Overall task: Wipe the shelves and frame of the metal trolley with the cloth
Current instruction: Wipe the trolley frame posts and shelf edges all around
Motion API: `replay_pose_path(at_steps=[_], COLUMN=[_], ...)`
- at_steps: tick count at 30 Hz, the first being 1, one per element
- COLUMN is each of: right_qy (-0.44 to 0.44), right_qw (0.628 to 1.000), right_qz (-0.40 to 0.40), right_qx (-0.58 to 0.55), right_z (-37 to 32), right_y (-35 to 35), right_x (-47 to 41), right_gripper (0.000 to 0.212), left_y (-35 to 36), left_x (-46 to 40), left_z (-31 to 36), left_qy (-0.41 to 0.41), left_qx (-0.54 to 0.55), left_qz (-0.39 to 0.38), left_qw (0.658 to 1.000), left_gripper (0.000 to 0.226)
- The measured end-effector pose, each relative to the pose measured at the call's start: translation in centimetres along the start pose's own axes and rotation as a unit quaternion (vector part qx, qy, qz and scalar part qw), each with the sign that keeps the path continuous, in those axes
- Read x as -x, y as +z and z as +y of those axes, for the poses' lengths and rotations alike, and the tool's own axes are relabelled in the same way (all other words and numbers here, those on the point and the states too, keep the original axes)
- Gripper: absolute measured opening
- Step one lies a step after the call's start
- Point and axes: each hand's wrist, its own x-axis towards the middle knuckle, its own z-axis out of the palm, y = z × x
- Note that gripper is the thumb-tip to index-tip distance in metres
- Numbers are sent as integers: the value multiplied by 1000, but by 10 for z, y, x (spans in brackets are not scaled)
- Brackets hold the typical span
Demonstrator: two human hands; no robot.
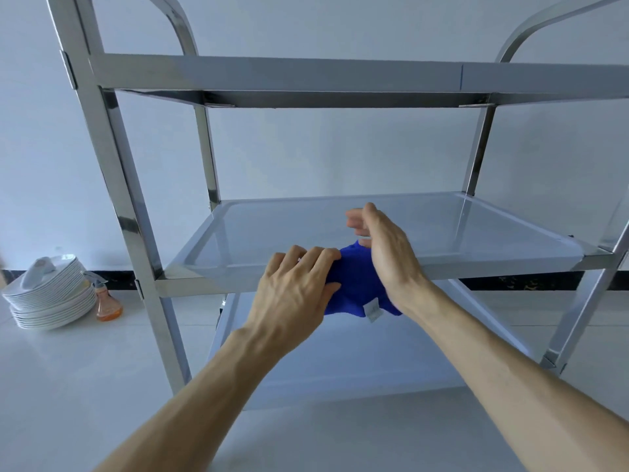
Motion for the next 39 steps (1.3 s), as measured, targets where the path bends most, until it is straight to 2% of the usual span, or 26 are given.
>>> replay_pose_path(at_steps=[1, 3, 6, 8, 10, 13, 16, 19, 21, 22, 24, 27, 30, 33, 36, 39], right_qy=[-25, -78, -114, -161, -174, -207, -245, -259, -267, -272, -286, -298, -309, -316, -306, -304], right_qw=[999, 986, 939, 906, 904, 896, 878, 864, 857, 853, 847, 838, 831, 831, 837, 839], right_qz=[29, 73, 56, 61, 78, 100, 122, 151, 161, 163, 159, 145, 114, 102, 99, 113], right_qx=[20, 131, 321, 385, 382, 379, 394, 404, 410, 414, 420, 434, 448, 446, 442, 437], right_z=[5, 22, 55, 72, 77, 81, 86, 90, 91, 92, 94, 96, 97, 97, 96, 94], right_y=[-9, -32, -56, -61, -61, -57, -54, -50, -48, -48, -50, -56, -63, -68, -67, -63], right_x=[-2, -3, 3, 4, 3, 3, 6, 8, 8, 9, 9, 9, 10, 11, 12, 15], right_gripper=[32, 24, 27, 24, 21, 29, 39, 36, 32, 31, 31, 35, 38, 39, 42, 41], left_y=[1, 4, 8, 8, 7, 10, 17, 20, 25, 27, 30, 34, 25, 3, -20, -25], left_x=[-2, -5, -10, -15, -24, -35, -37, -38, -37, -36, -32, -24, -10, 18, 47, 50], left_z=[-2, -6, -8, -12, -23, -40, -33, -13, -4, -2, 0, -9, -38, -88, -132, -137], left_qy=[4, 7, -5, -26, -68, -140, -92, -57, 4, 26, 39, 64, 92, 87, 40, 5], left_qx=[-5, -5, -13, -12, -7, -23, 23, 86, 40, 12, -15, -96, -115, -155, -179, -163], left_qz=[13, 40, 61, 76, 89, 85, 56, 19, 15, 19, 14, -14, 0, 5, -1, -8], left_qw=[1000, 999, 998, 997, 994, 986, 994, 995, 999, 999, 999, 993, 989, 984, 983, 987], left_gripper=[27, 28, 36, 36, 28, 23, 22, 37, 52, 51, 48, 66, 65, 70, 75, 76])
